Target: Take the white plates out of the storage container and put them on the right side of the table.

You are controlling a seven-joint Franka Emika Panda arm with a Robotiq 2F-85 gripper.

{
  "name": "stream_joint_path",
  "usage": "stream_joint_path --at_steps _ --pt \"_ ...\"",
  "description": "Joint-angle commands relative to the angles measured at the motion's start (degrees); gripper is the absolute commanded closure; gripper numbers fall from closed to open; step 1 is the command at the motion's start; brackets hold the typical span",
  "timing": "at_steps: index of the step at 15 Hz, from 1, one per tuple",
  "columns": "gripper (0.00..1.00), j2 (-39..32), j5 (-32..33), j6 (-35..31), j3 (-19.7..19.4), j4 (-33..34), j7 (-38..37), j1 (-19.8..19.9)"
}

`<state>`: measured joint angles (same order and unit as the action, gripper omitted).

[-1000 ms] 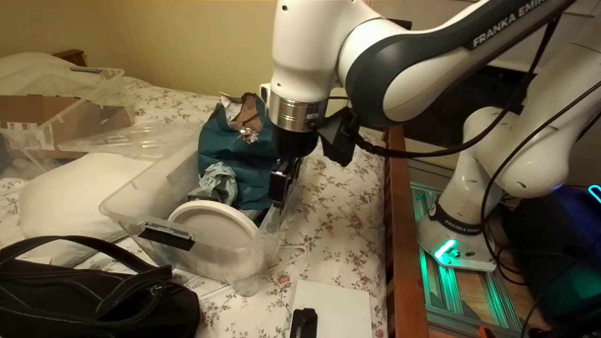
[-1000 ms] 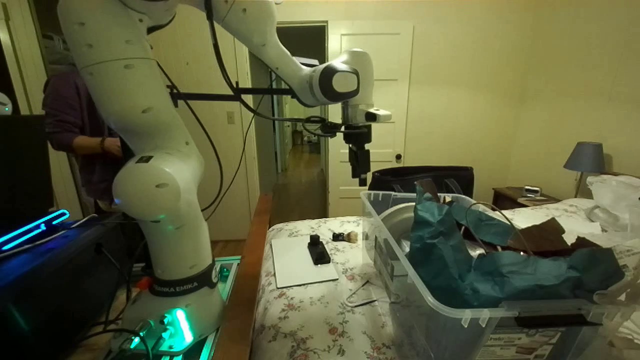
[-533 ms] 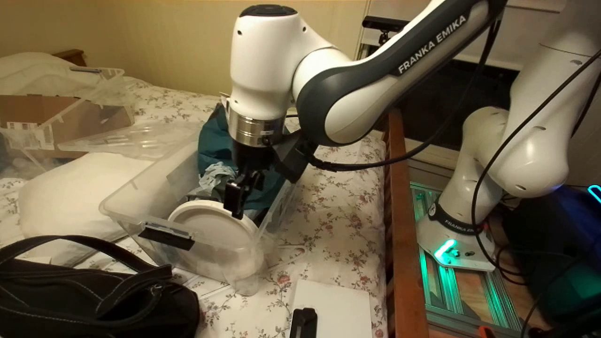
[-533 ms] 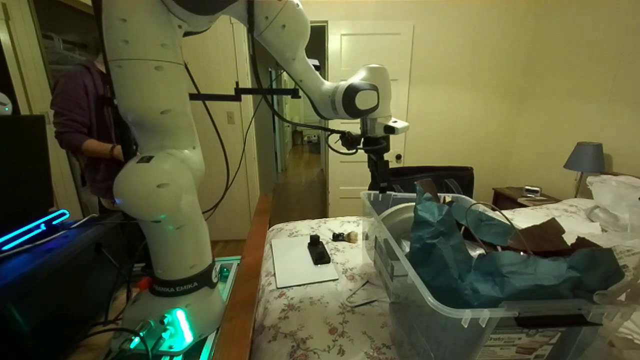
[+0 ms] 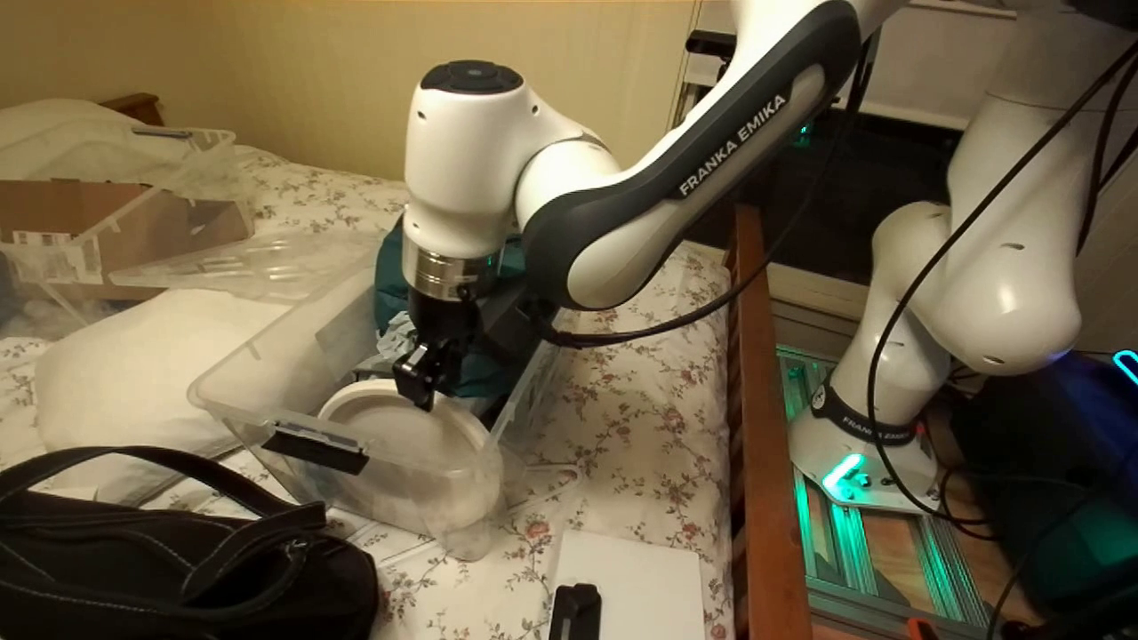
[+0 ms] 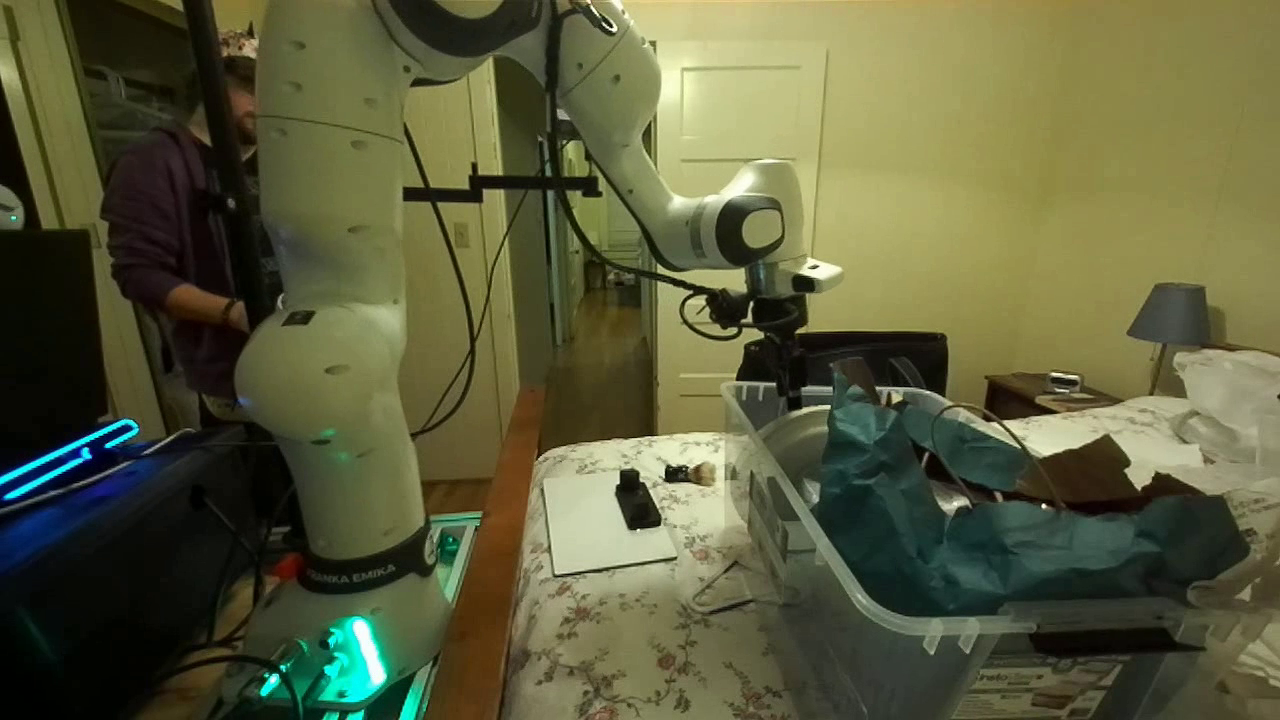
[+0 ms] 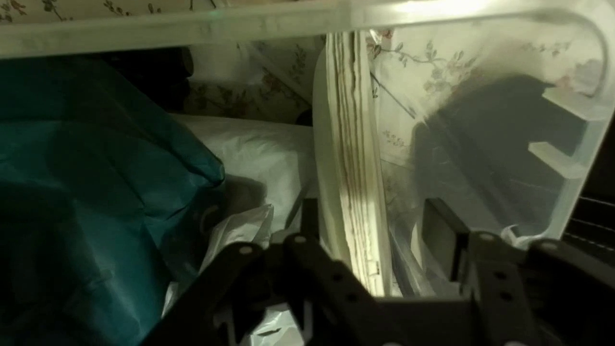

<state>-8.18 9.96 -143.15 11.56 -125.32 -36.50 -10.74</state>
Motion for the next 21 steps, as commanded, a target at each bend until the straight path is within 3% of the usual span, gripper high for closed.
stream_joint_path --at_steps 1,8,9,11,14,15,19,21 --pt "0.44 -2.39 3.2 -1.56 -2.58 1.93 -3.42 -2.23" --pt "0.47 -3.84 1.71 -7.89 -4.35 0.76 -3.04 -2.94" --pt "0.71 -4.04 1.96 -8.77 -4.73 0.58 -3.08 -3.09" --pt "0.73 -4.45 1.4 -10.58 -5.41 -0.07 -2.67 -3.05" --pt "0.95 -4.54 0.52 -12.66 -6.15 -1.28 -1.96 -2.99" --pt "0.99 -4.24 0.1 -12.97 -6.16 -1.46 -1.67 -3.03" --pt "0.99 1.07 -5.09 -10.62 -3.93 -1.75 2.48 -2.66" --pt "0.98 7.83 -3.24 -7.58 -4.83 -3.66 -1.02 -3.6"
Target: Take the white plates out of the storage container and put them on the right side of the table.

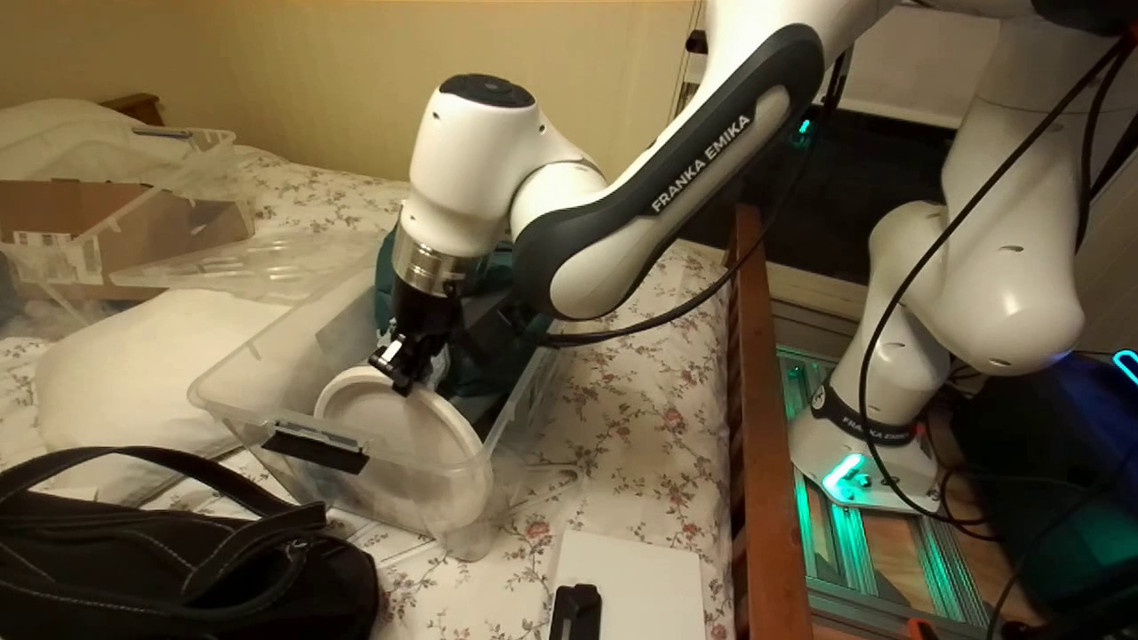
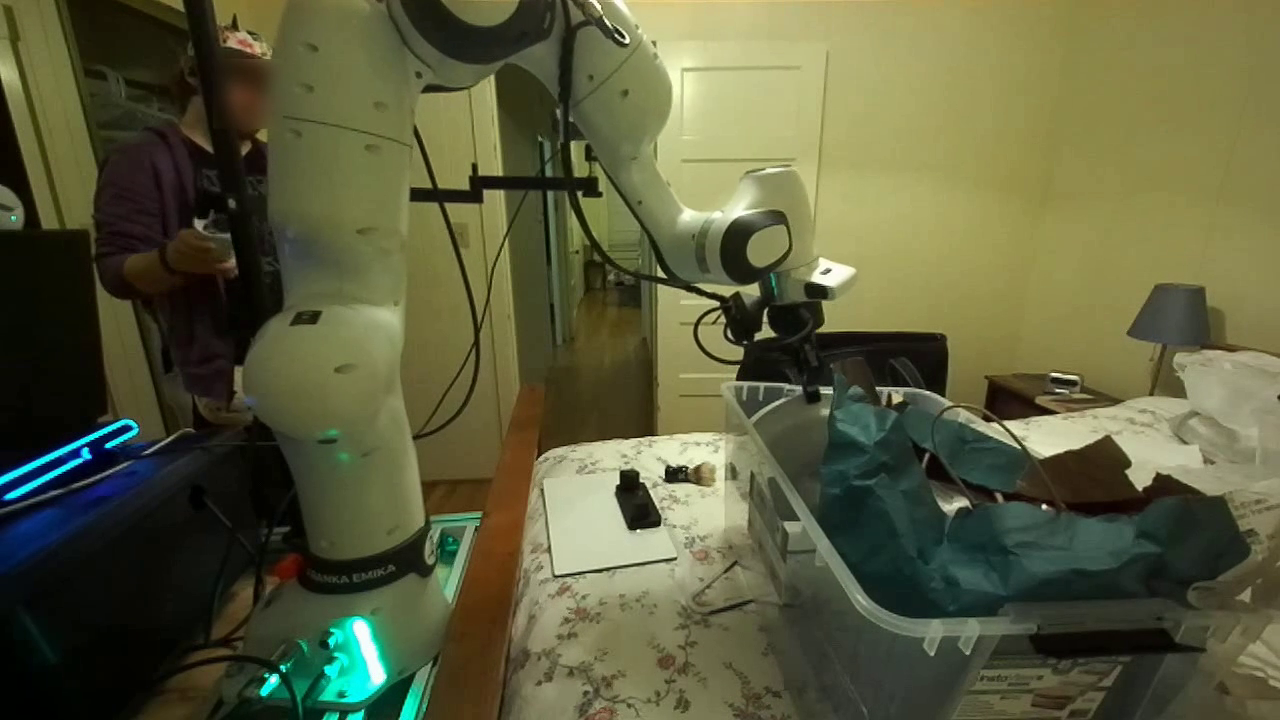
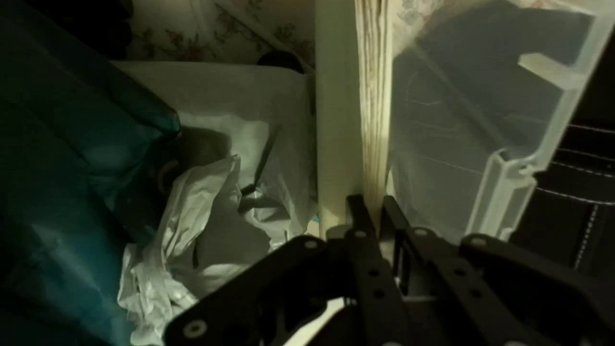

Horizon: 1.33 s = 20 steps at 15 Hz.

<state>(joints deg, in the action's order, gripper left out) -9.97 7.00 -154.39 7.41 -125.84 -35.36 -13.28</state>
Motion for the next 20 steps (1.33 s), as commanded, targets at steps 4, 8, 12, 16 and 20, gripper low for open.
stream_joint_path --at_steps 4,8,12,16,20 --pt "0.97 21.02 12.07 7.39 -0.92 -5.68 -18.42 -0.01" --pt "0.97 23.31 10.49 9.07 2.68 -4.96 -20.29 4.13" --pt "0.9 25.03 10.35 9.6 4.13 -6.13 -20.22 5.57" --pt "0.97 25.93 12.82 12.59 4.24 -4.88 -27.99 9.93" --pt "0.97 34.74 4.37 14.47 -0.3 -8.44 -26.04 13.11"
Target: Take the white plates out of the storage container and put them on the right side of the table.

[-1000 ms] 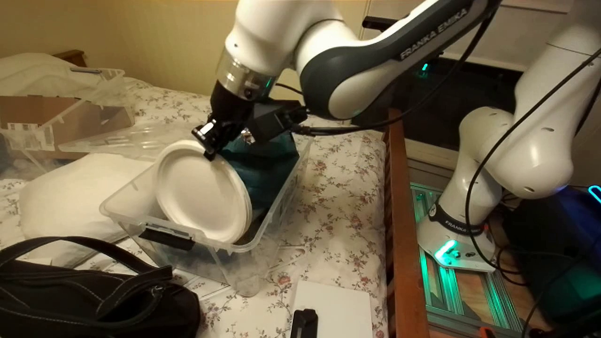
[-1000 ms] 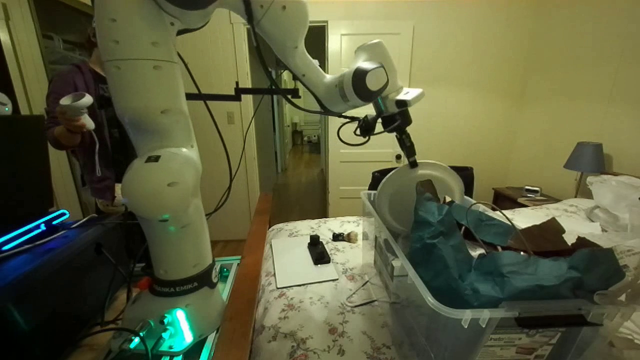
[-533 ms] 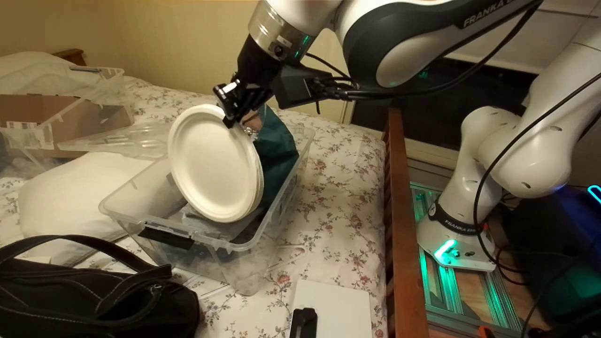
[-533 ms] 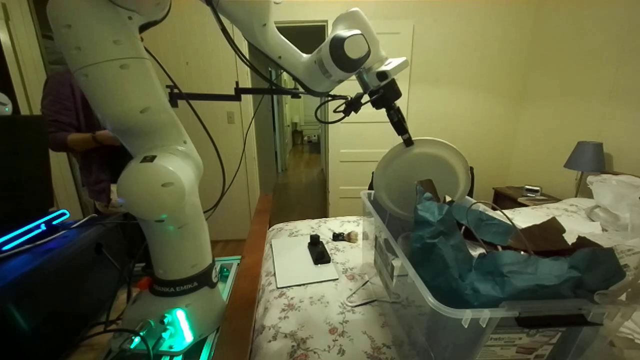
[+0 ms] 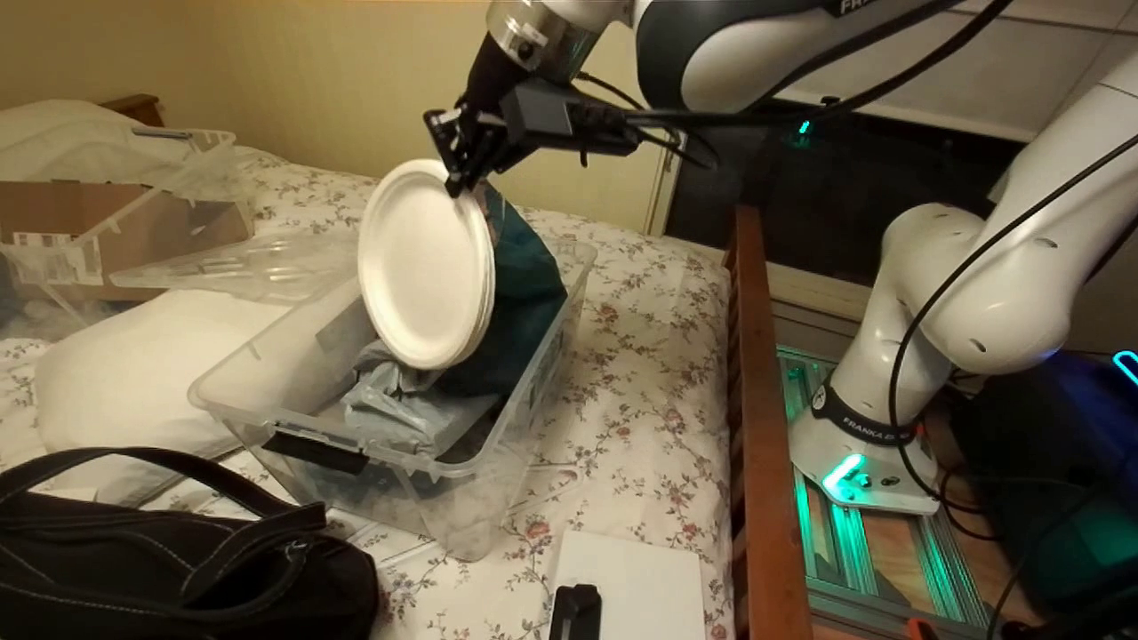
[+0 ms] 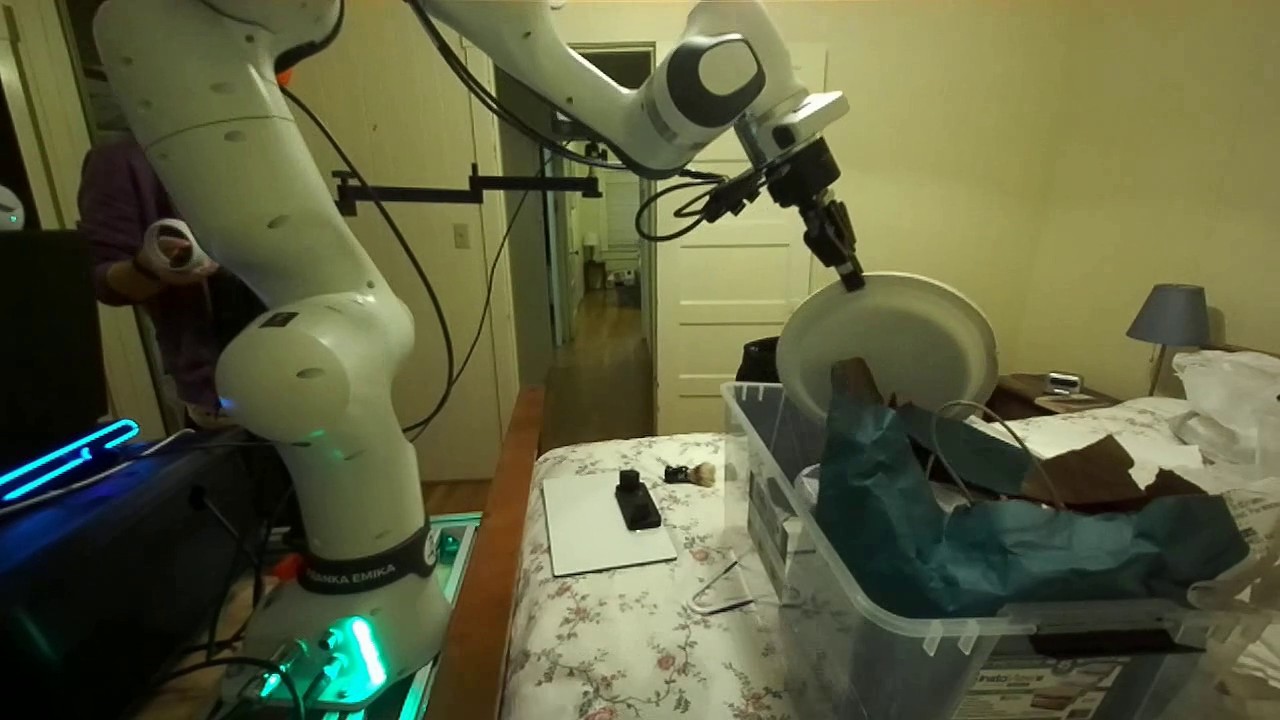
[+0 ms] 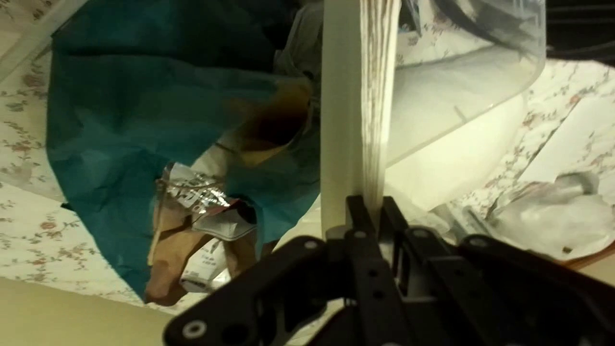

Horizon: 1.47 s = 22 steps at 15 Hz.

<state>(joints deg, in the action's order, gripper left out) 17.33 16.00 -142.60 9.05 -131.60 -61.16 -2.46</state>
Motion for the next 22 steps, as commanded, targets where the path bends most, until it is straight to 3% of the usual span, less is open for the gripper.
stream_joint_path --at_steps 1,6,14,15,16,20,21,22 --pt "0.97 9.76 -5.7 3.03 -2.85 -3.99 -0.62 3.64" --pt "0.97 20.07 -6.59 2.8 -4.66 -11.36 -5.03 12.42" --pt "0.97 32.04 -6.51 -3.56 -7.54 -32.38 -13.13 28.02" --pt "0.97 29.13 -7.01 -3.87 -7.45 -30.41 -14.28 29.75" --pt "0.9 28.03 -6.98 -1.66 -6.95 -27.21 -10.74 27.57" --pt "0.9 28.11 -7.0 -2.33 -7.11 -28.09 -12.33 29.63" --pt "0.97 28.11 -7.01 -2.34 -7.11 -28.09 -12.48 29.63" --pt "0.97 27.3 -6.95 -2.03 -6.05 -26.83 -14.18 30.46"
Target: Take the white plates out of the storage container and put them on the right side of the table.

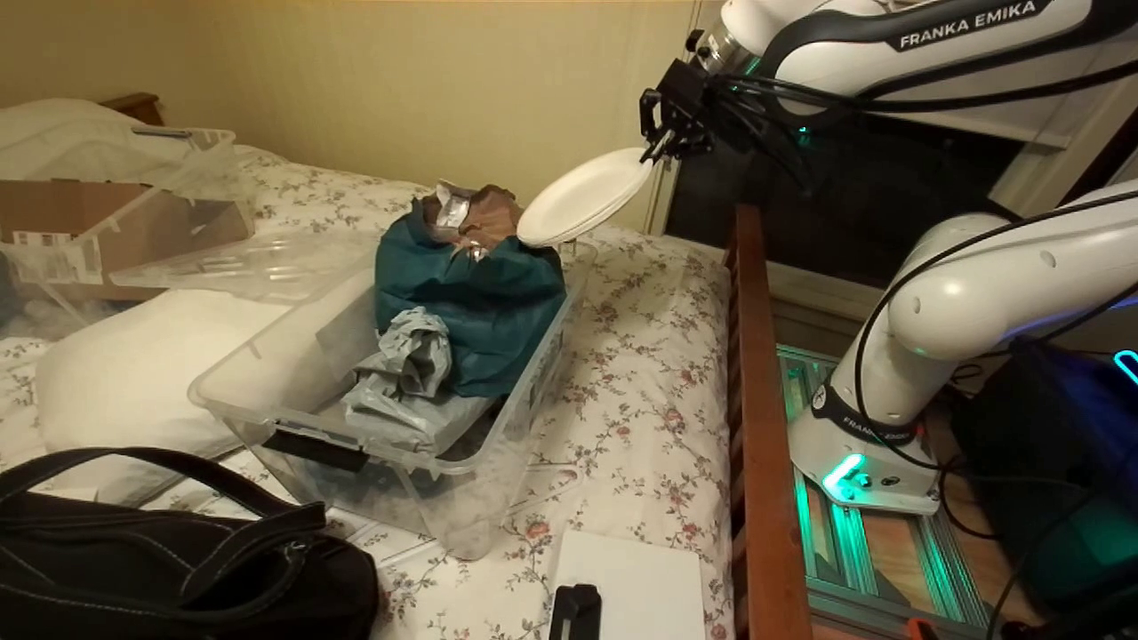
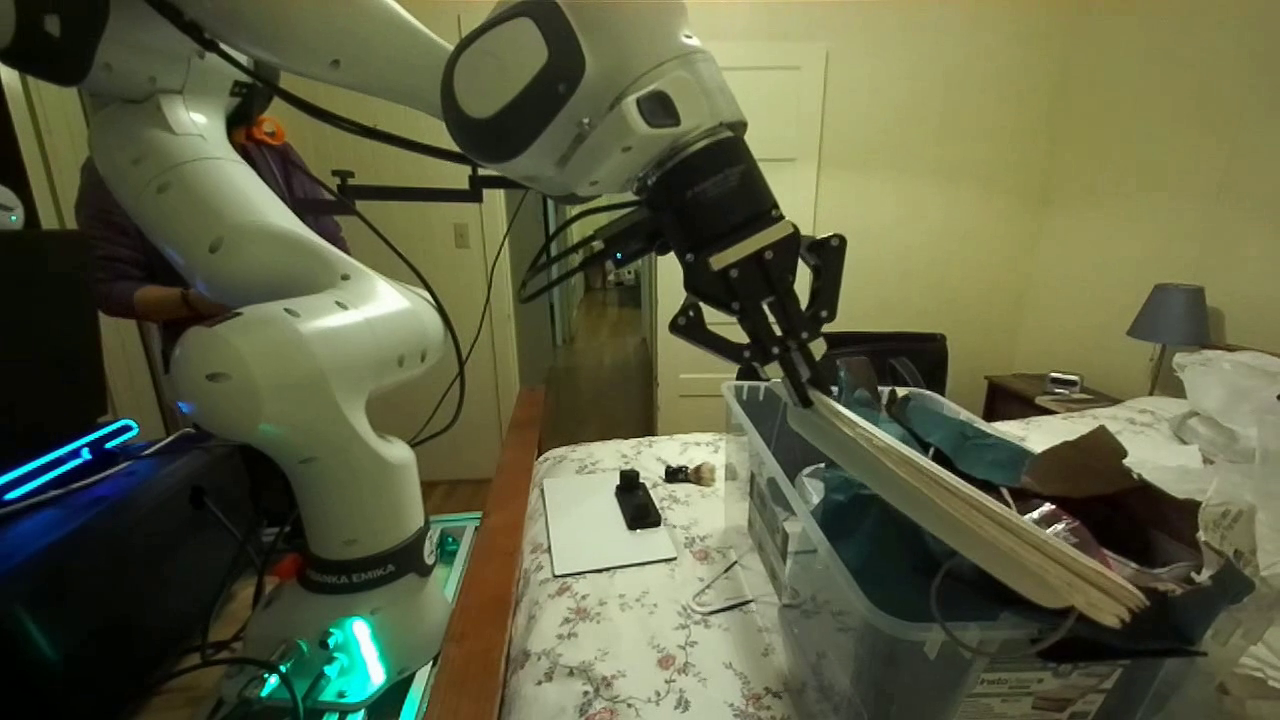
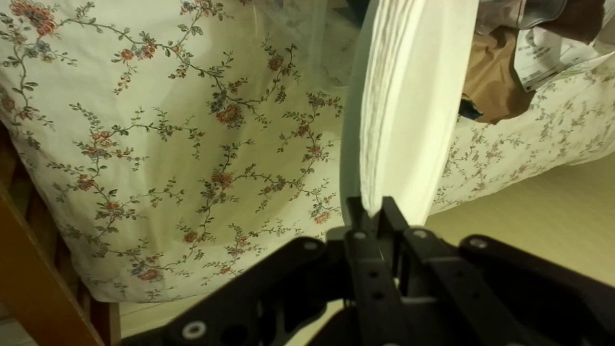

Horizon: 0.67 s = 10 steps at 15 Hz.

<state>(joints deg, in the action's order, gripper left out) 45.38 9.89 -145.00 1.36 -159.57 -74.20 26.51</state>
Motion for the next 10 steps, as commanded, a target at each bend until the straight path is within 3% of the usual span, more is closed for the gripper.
stream_joint_path --at_steps 1,10 --pt "0.97 -1.27 -2.0 0.43 1.03 2.27 -2.06 1.48" --pt "0.97 -8.43 -2.2 -7.77 -2.13 2.23 -13.52 16.2"
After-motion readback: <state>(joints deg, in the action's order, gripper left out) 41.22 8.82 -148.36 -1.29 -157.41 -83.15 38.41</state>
